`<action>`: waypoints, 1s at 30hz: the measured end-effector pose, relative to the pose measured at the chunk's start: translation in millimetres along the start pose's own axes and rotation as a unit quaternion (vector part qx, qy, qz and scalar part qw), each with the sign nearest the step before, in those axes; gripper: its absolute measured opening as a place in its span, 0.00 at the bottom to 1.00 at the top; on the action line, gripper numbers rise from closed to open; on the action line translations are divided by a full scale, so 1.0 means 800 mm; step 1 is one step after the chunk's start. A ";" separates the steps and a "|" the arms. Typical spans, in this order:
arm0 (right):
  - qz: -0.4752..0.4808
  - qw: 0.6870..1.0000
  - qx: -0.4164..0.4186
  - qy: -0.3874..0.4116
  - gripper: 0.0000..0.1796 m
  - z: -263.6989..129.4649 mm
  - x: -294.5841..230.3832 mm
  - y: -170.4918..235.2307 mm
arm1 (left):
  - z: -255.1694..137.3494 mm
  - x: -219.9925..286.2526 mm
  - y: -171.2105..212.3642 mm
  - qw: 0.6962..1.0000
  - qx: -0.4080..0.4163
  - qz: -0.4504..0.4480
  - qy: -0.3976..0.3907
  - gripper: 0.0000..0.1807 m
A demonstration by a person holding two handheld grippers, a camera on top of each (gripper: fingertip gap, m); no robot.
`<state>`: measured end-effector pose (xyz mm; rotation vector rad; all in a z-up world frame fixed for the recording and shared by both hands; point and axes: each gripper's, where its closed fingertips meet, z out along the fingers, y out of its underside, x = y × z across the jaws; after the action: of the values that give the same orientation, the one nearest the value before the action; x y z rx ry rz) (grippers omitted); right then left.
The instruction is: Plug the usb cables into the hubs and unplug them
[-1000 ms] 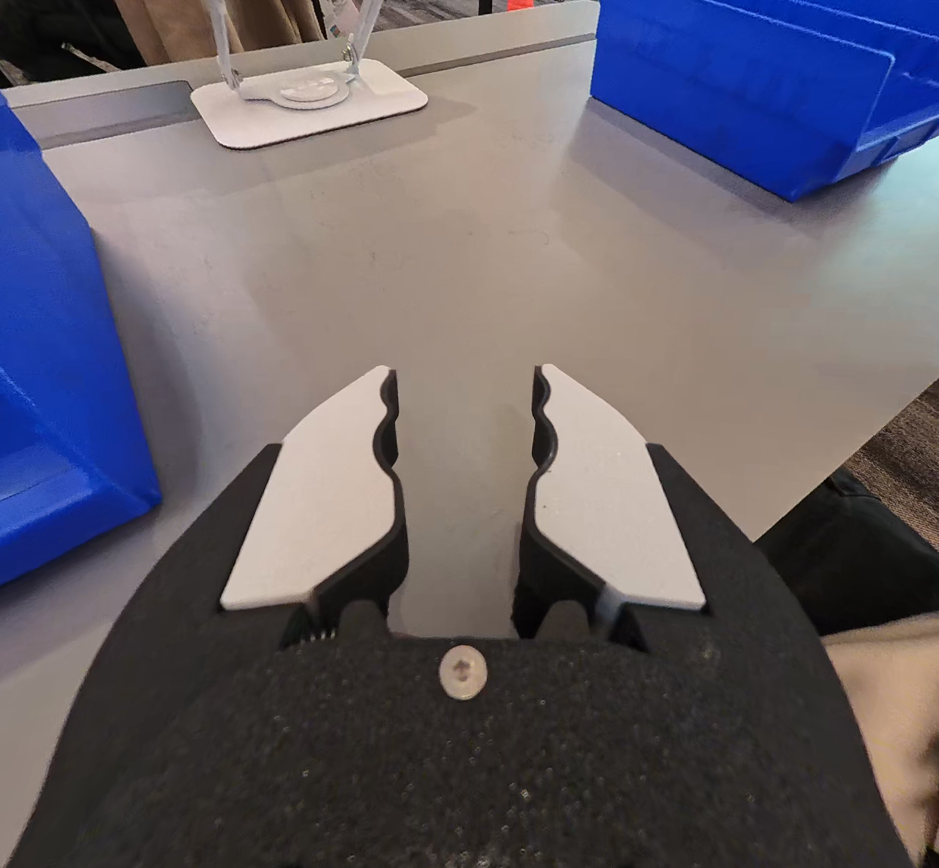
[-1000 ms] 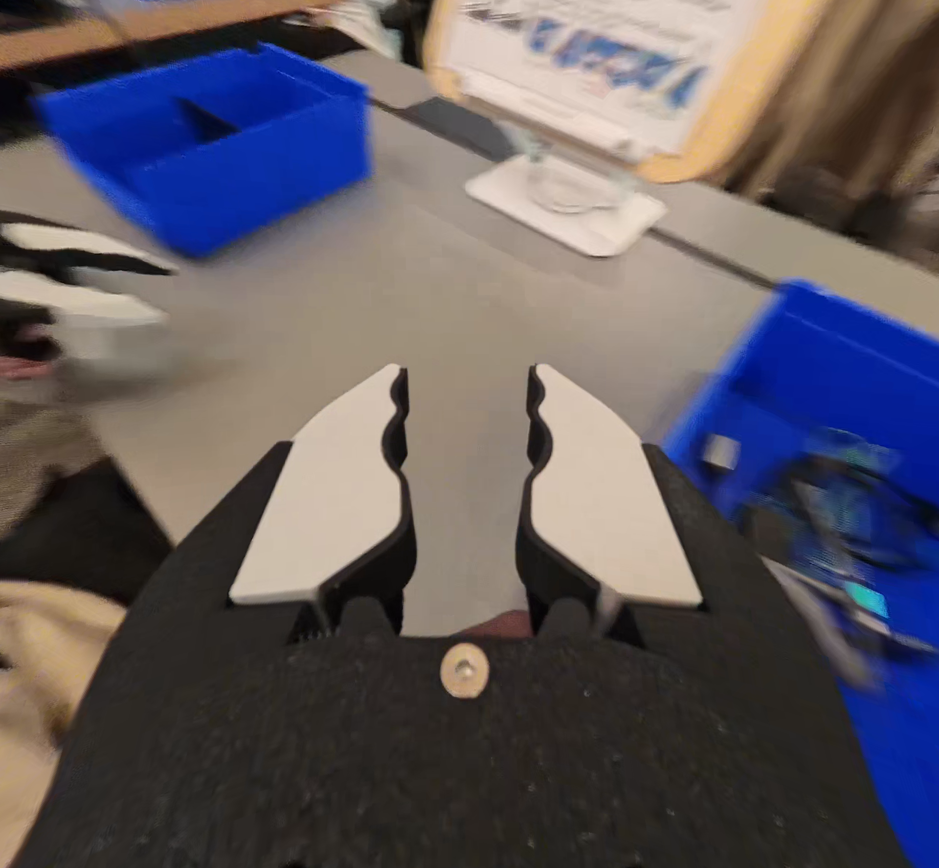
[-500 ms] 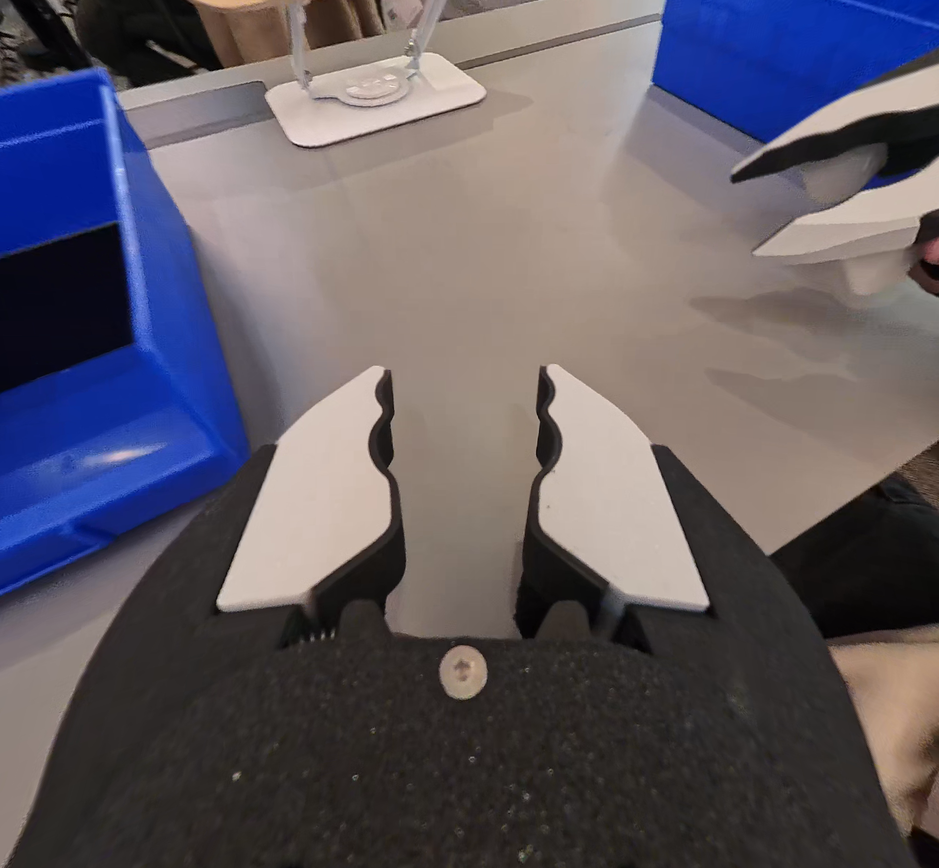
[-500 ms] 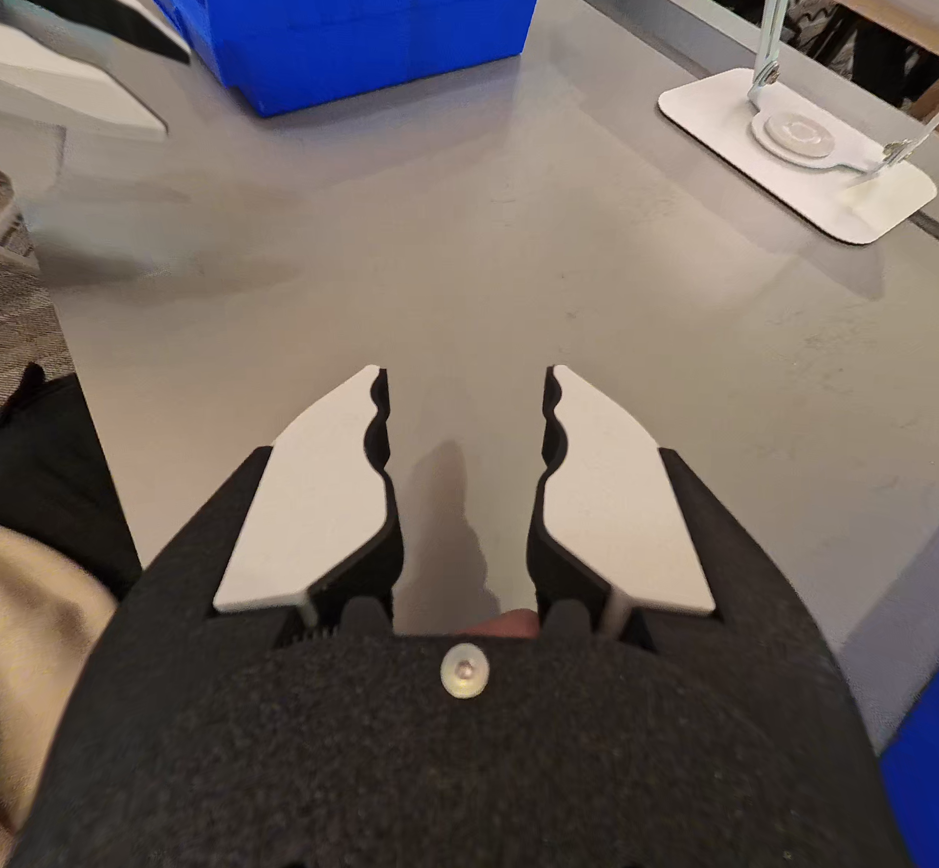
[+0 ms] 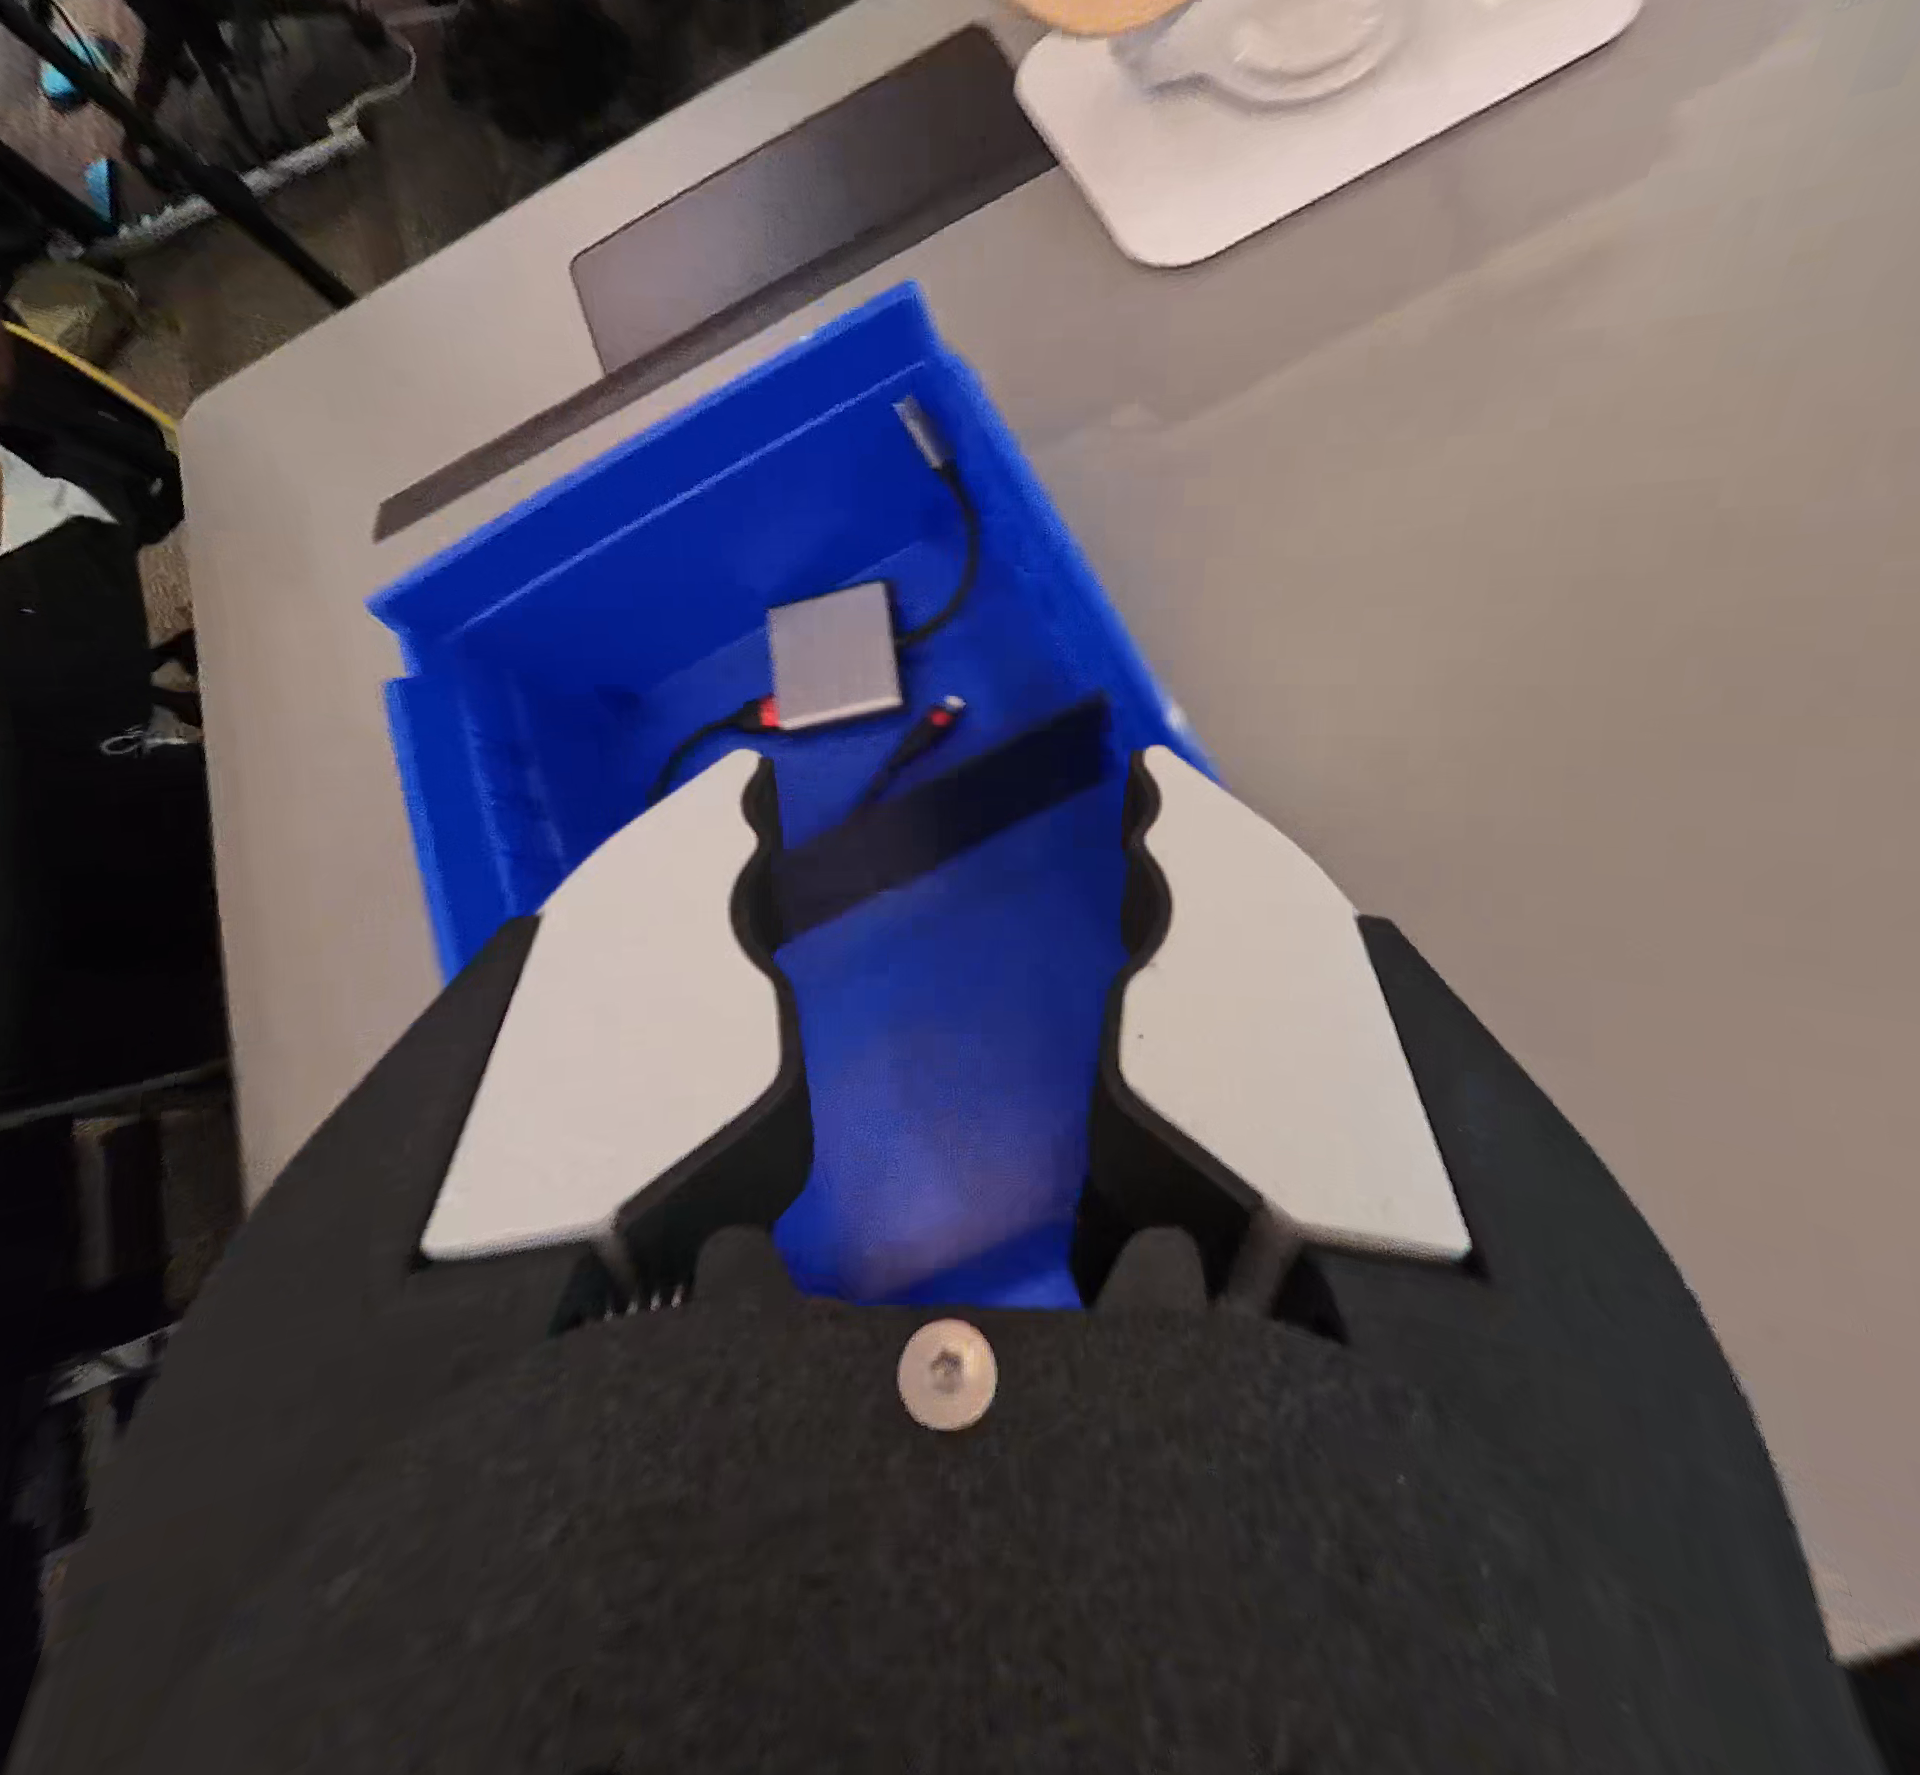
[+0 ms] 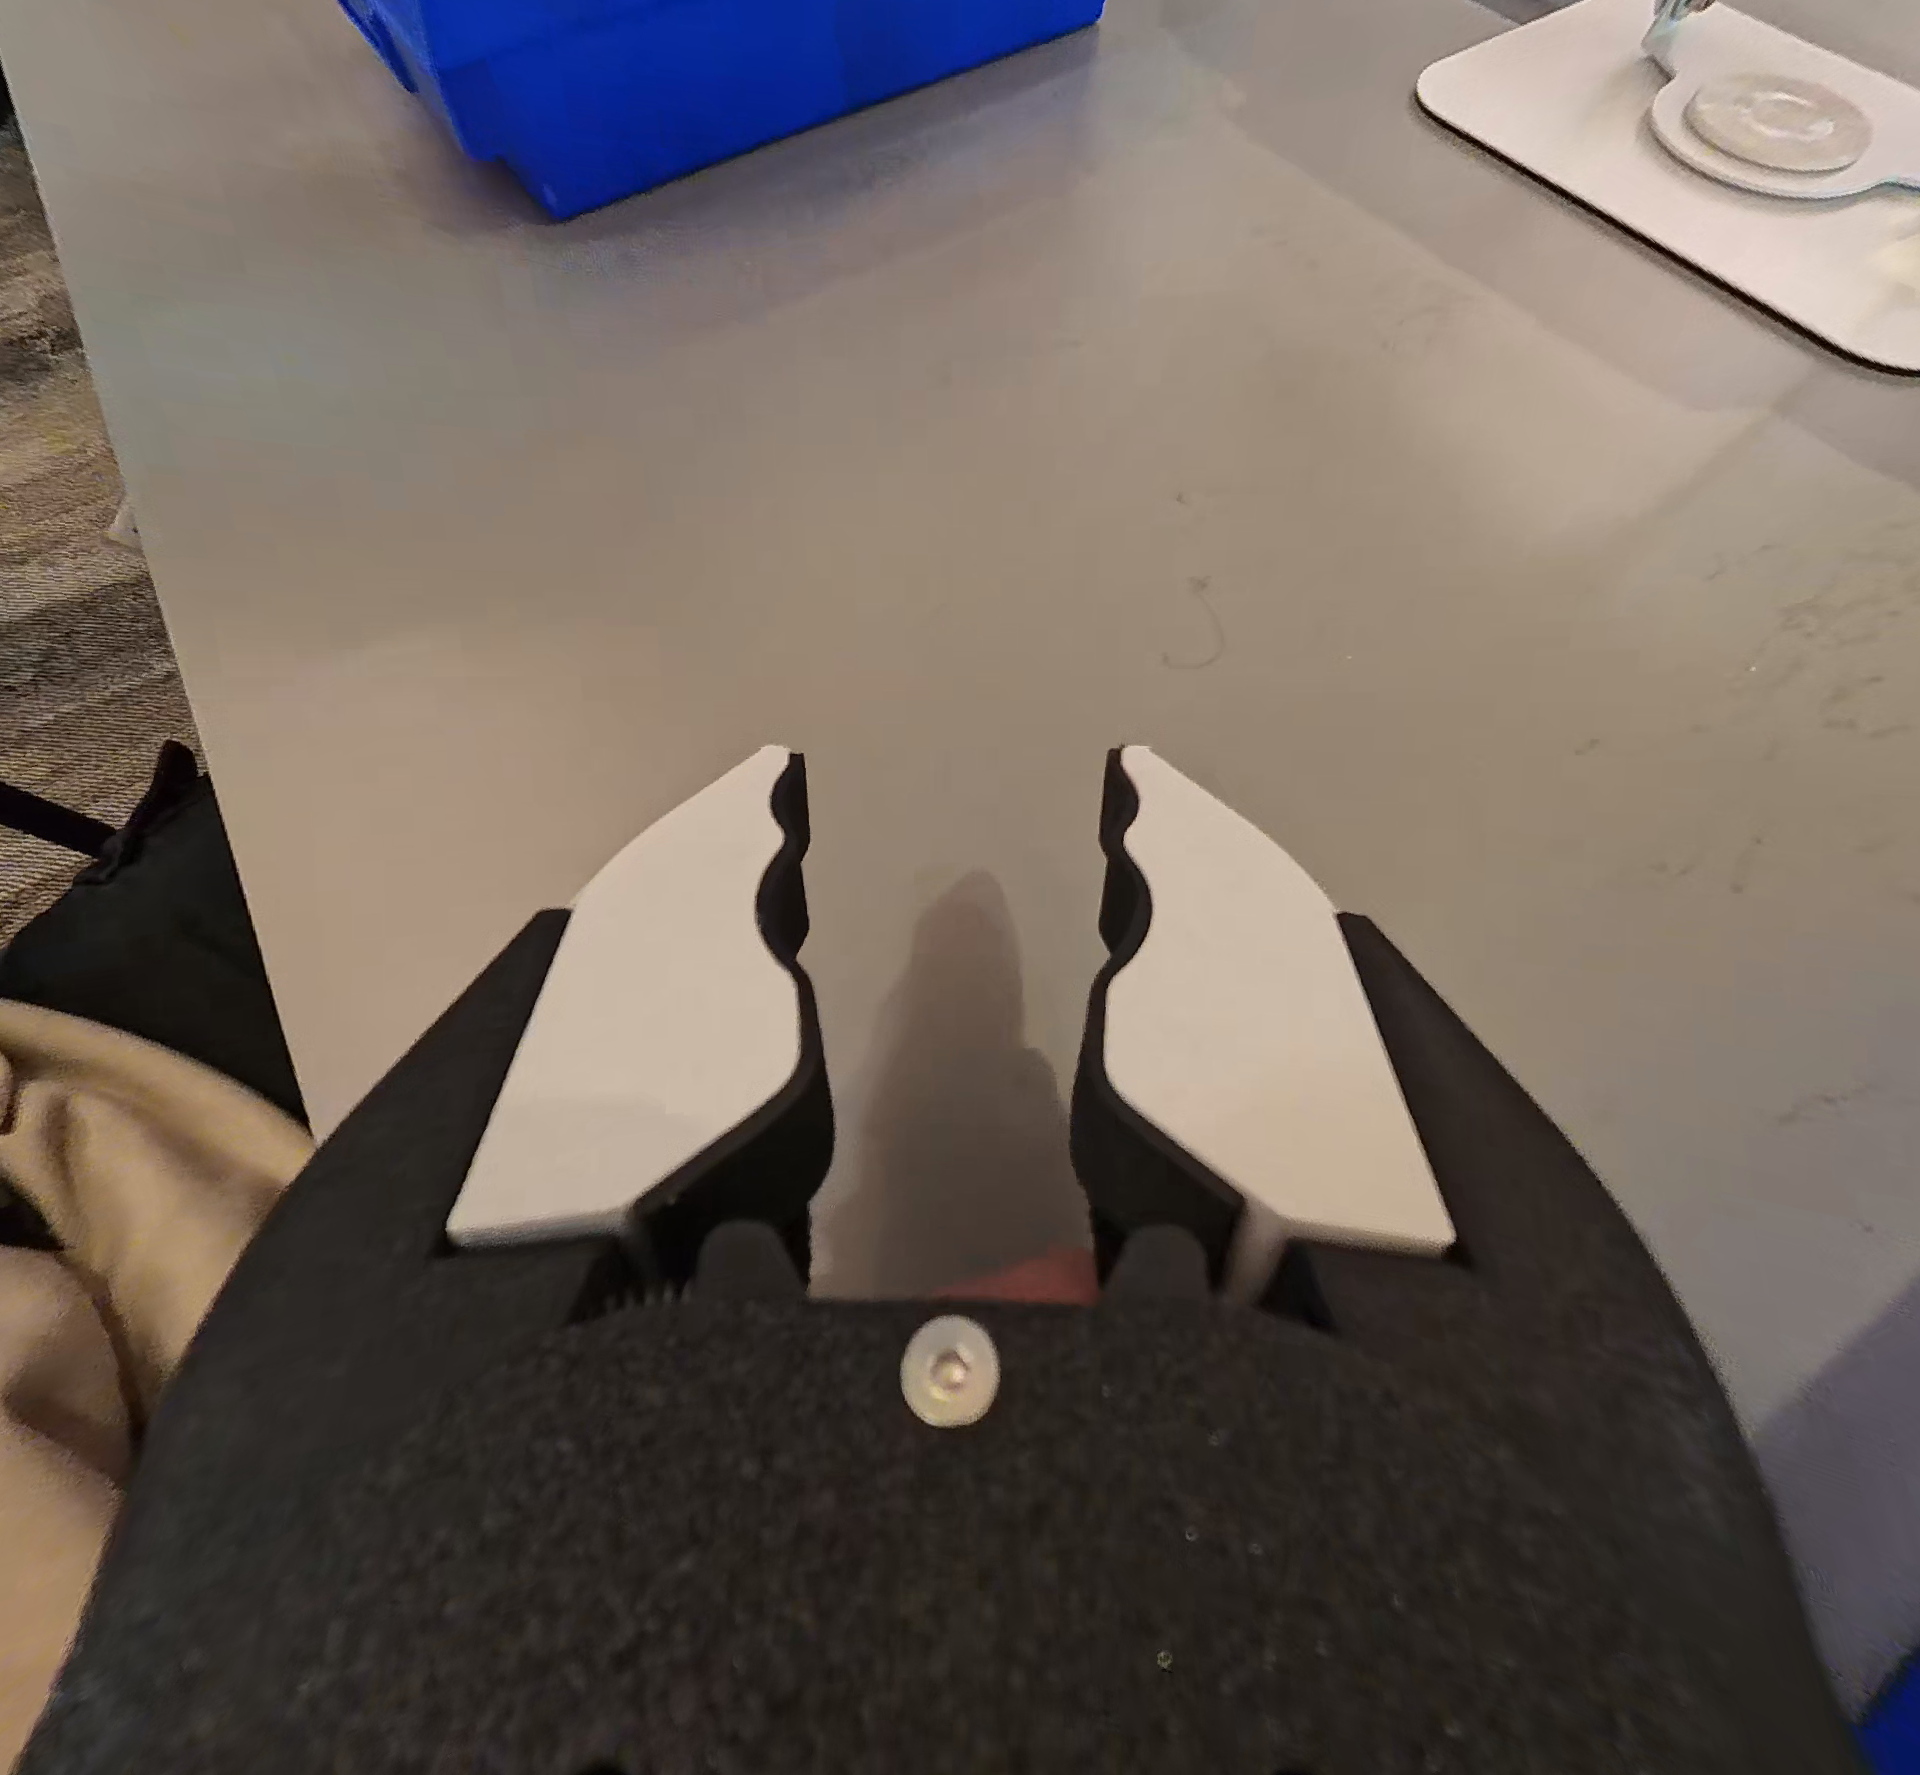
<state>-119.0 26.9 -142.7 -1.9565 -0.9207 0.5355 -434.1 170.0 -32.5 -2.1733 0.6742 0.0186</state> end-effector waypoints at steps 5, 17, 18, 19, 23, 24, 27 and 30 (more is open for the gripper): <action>-0.003 1.000 0.000 -0.007 0.29 0.000 -0.005 0.000 | 0.095 -0.088 0.001 0.991 -0.097 0.094 0.019 0.30; -0.012 1.000 -0.017 -0.007 0.29 -0.001 -0.013 0.004 | 0.212 -0.086 0.074 0.943 -0.256 0.119 0.175 0.39; -0.011 1.000 -0.016 -0.010 0.28 -0.001 -0.014 0.004 | 0.212 -0.084 0.070 0.945 -0.251 0.111 0.177 0.39; -0.010 1.000 -0.017 -0.013 0.28 0.000 -0.015 0.005 | 0.213 -0.082 0.069 0.945 -0.252 0.107 0.177 0.41; -0.014 0.999 -0.030 -0.019 0.28 0.006 -0.017 0.013 | 0.224 -0.072 0.081 0.940 -0.279 0.081 0.181 0.49; -0.014 0.999 -0.033 -0.022 0.28 0.007 -0.019 0.014 | 0.226 -0.071 0.084 0.938 -0.287 0.080 0.177 0.51; -0.019 0.999 -0.035 -0.031 0.28 0.009 -0.025 0.012 | 0.230 -0.065 0.088 0.933 -0.308 0.080 0.169 0.53; -0.028 0.998 -0.035 -0.038 0.28 0.009 -0.032 0.009 | 0.233 -0.057 0.091 0.924 -0.337 0.072 0.168 0.47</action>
<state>-137.5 8.4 -152.2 -1.9777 -1.0517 0.5543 -467.6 290.4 -194.6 -2.8140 1.1529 -0.0544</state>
